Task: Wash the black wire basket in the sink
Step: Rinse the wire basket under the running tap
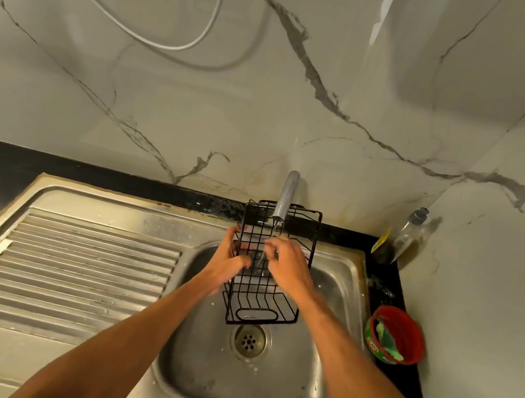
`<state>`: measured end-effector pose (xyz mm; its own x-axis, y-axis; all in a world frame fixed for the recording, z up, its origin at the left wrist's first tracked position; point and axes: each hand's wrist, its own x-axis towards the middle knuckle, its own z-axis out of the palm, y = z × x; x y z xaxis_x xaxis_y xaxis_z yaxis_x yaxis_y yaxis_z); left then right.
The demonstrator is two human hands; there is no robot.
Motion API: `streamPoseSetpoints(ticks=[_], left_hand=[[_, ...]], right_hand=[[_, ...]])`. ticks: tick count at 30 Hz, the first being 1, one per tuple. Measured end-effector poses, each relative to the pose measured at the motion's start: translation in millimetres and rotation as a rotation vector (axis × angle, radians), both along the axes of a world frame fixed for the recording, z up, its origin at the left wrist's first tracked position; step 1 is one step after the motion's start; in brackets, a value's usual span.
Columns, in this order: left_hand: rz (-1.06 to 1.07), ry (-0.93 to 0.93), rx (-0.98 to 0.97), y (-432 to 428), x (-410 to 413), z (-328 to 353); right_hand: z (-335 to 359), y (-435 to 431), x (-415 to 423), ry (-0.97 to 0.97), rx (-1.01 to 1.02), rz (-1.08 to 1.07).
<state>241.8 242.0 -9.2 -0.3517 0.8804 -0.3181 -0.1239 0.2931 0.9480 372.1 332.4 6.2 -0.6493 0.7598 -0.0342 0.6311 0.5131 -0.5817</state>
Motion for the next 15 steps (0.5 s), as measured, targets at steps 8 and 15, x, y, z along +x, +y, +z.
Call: streamPoseSetpoints(ticks=[8, 15], left_hand=[[0.111, 0.022, 0.022, 4.3, -10.9, 4.5], [0.209, -0.03, 0.063, 2.6, -23.7, 1.7]], right_hand=[[12.3, 25.0, -25.1, 0.127, -0.052, -0.154], [-14.6, 2.9, -12.2, -0.04, -0.024, 0.052]])
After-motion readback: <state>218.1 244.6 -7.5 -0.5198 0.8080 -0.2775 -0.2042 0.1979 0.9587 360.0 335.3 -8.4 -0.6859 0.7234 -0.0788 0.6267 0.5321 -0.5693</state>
